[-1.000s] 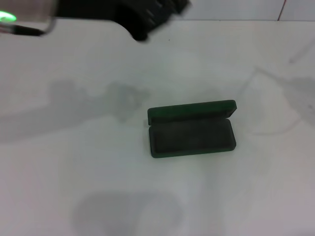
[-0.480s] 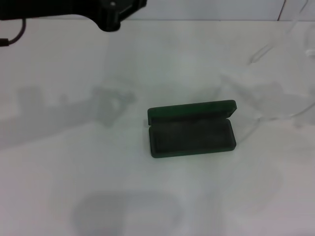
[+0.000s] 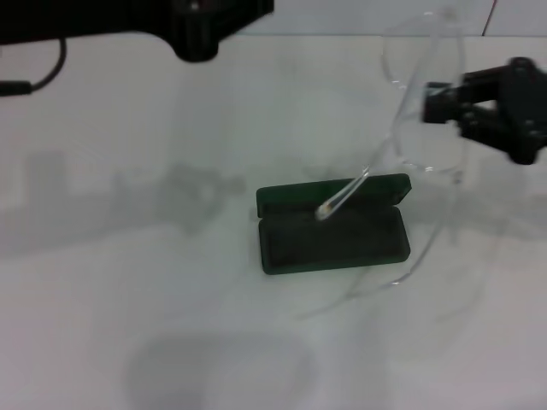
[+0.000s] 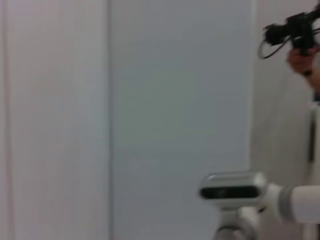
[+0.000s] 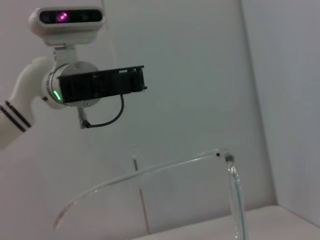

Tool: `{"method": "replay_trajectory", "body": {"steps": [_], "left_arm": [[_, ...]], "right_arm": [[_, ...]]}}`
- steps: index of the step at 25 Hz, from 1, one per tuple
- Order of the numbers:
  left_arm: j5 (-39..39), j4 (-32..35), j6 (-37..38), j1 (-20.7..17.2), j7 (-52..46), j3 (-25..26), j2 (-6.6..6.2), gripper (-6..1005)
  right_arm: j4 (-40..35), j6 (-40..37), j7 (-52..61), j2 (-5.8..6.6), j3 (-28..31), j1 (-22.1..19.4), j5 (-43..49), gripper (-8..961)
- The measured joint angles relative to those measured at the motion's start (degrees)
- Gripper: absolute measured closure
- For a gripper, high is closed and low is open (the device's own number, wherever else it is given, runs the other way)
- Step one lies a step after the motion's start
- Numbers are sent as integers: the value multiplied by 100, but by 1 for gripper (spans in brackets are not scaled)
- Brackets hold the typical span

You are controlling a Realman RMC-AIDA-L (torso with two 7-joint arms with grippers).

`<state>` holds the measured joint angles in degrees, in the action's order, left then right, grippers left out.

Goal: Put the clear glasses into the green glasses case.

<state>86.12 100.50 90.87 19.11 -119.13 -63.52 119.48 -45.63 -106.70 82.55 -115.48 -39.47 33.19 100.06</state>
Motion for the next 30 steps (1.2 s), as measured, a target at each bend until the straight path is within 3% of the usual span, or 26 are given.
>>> {"method": "replay_trajectory", "body": {"steps": [14, 30], "left_arm": [[-471, -774, 369, 55, 370, -518, 28, 958], [-509, -1268, 464, 207, 570, -521, 10, 958]], "right_arm": [[694, 518, -578, -54, -1445, 383, -1105, 854], [703, 426, -645, -44, -1629, 438, -1534, 856]]}}
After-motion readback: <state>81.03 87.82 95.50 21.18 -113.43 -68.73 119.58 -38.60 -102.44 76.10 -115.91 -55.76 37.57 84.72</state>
